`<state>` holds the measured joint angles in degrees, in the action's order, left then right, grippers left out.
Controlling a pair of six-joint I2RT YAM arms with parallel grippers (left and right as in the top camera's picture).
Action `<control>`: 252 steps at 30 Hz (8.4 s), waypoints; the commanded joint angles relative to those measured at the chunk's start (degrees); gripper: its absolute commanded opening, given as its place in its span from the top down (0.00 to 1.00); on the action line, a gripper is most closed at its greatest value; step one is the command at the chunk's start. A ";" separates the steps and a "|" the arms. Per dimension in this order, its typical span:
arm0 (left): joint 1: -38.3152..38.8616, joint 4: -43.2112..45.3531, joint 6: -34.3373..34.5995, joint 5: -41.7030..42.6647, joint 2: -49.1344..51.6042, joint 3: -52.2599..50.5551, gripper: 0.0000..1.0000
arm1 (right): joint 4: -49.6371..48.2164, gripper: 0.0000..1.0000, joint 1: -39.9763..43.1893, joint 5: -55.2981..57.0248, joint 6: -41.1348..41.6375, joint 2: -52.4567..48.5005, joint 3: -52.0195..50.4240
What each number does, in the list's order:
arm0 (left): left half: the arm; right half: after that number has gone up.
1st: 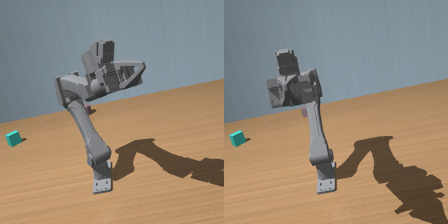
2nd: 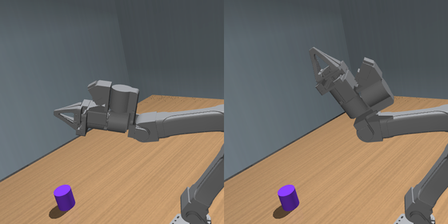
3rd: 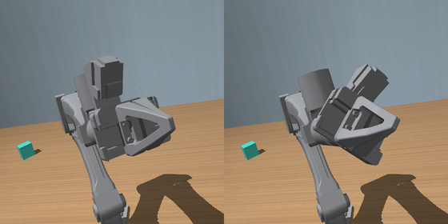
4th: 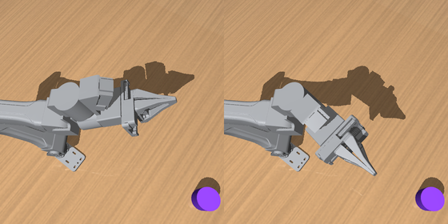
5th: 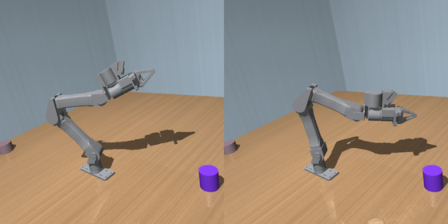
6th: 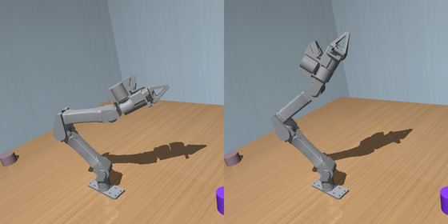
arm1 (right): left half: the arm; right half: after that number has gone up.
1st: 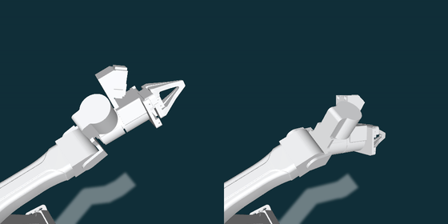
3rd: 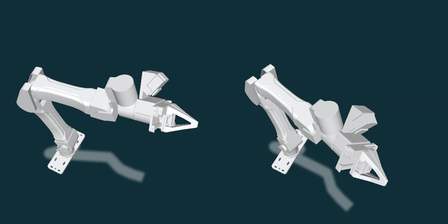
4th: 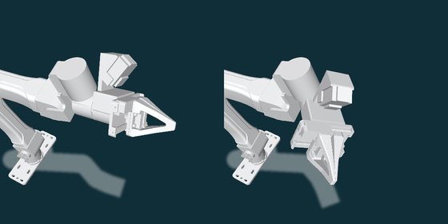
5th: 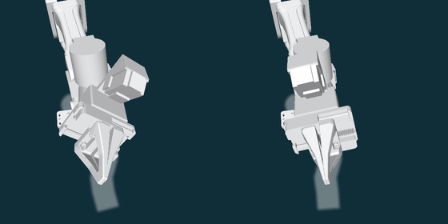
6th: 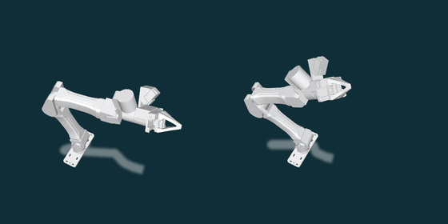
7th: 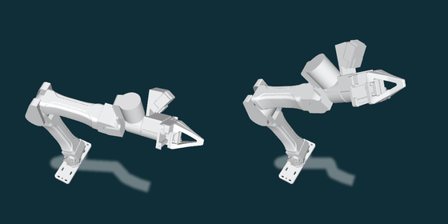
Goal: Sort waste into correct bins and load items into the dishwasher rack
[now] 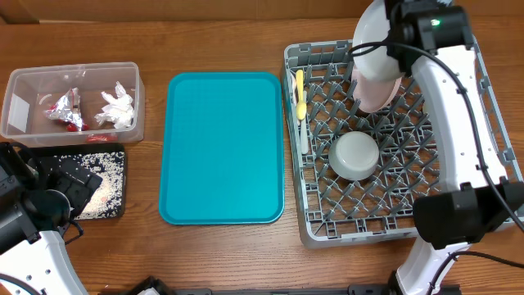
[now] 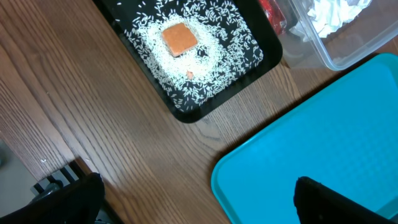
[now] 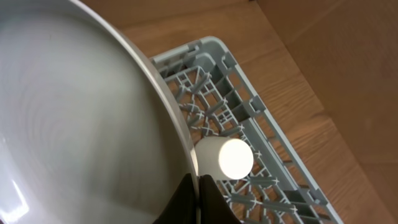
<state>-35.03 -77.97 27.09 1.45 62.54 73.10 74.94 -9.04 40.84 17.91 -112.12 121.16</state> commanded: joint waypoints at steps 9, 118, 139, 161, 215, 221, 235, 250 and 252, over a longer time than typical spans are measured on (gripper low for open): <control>-0.42 0.00 0.79 -0.57 0.09 -0.13 0.00 | -3.43 0.96 -2.21 4.17 -1.92 0.11 -4.55; -0.42 0.00 0.79 -0.57 0.09 -0.13 0.00 | 22.08 0.00 -4.39 -22.36 33.14 62.45 -33.83; -0.42 0.00 0.79 -0.57 0.09 -0.13 0.00 | 15.15 0.00 -7.89 -21.22 27.69 68.78 -37.51; -0.42 0.00 0.79 -0.57 0.09 -0.13 0.00 | -60.94 0.00 3.93 -49.96 -0.98 105.02 -112.93; -0.42 0.00 0.79 -0.57 0.09 -0.13 0.00 | -63.56 0.00 12.96 -44.94 -17.94 111.95 -117.74; -0.42 0.00 0.79 -0.57 0.09 -0.13 0.00 | -63.56 0.00 12.96 -44.94 -17.94 111.95 -117.74; -0.42 0.00 0.79 -0.57 0.09 -0.13 0.00 | -63.56 0.00 12.96 -44.94 -17.94 111.95 -117.74; 2.80 2.51 0.81 1.11 0.00 -0.33 0.00 | -63.56 0.00 12.96 -44.94 -17.94 111.95 -117.74; 6.93 5.16 0.46 1.14 -0.96 -0.85 0.00 | -63.56 0.00 12.96 -44.94 -17.94 111.95 -117.74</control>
<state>-32.10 -74.56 27.09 1.56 63.00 72.66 11.62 3.66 -4.49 0.01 -0.80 3.95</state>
